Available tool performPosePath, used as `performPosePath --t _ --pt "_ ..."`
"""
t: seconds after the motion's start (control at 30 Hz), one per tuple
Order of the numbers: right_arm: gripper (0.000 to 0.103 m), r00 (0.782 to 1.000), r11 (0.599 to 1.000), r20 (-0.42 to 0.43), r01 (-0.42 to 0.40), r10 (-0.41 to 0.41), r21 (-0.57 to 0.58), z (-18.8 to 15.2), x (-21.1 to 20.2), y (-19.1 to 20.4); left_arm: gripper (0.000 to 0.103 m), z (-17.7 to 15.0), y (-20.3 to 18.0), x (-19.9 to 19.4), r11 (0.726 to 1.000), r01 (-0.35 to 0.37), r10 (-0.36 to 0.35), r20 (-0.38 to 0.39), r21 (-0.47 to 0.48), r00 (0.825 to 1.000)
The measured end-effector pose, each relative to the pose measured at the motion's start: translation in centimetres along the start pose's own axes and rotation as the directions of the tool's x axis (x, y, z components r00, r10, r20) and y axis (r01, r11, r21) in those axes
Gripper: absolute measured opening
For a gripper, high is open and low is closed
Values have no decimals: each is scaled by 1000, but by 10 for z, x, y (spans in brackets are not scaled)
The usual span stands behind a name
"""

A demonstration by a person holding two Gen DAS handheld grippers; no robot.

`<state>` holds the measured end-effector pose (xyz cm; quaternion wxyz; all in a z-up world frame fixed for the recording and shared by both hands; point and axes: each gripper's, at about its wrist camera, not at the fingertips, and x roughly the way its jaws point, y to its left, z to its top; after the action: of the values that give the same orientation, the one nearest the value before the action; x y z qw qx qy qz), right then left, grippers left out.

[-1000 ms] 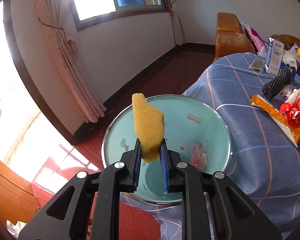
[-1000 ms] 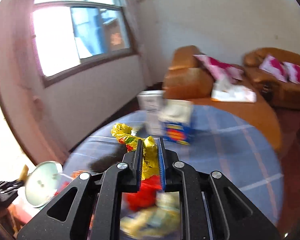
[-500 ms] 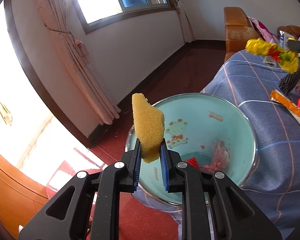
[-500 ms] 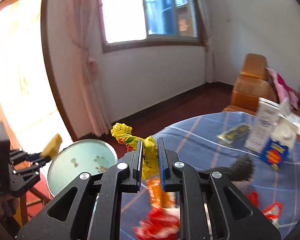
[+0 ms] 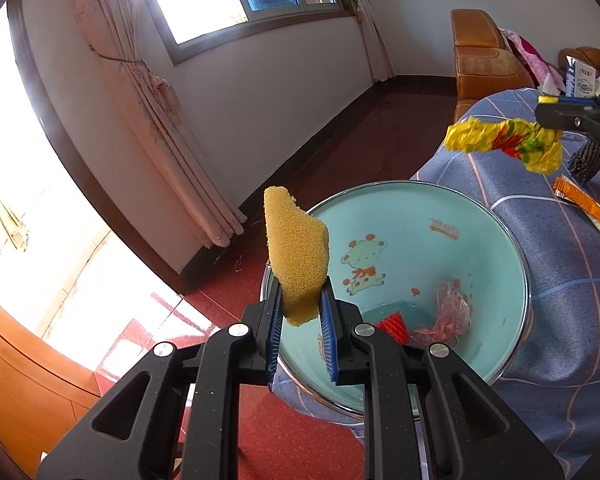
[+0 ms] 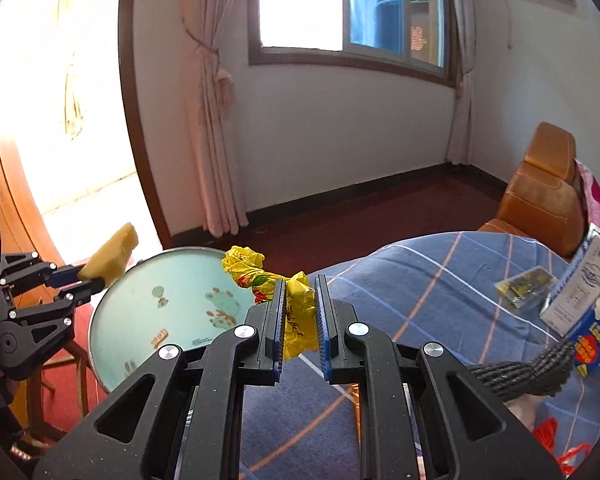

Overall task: Collect trash
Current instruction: 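Carry the yellow wrapper to the bucket with the right tool and open it, then open the left tool to drop the sponge into the bucket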

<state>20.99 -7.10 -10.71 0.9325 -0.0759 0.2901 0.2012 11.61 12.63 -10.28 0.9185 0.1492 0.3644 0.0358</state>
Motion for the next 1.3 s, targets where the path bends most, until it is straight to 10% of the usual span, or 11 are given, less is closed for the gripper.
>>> performPosePath --t 0.8,0.93,1.03,1.3 --pt "17 999 998 -30 -37 36 -47 1 8 13 19 0 -2 -1 1000 19 -19 2 1 1000" --pt "32 998 997 -27 -58 57 -50 1 9 18 28 -1 -9 1 999 50 -50 1 15 999" --pt "43 997 997 -26 -67 67 -30 0 7 18 54 -2 -11 1 998 59 -59 8 4 998" --pt "51 1000 998 21 20 -22 62 -15 -43 -1 56 -1 -18 -1 997 78 -78 7 -6 997"
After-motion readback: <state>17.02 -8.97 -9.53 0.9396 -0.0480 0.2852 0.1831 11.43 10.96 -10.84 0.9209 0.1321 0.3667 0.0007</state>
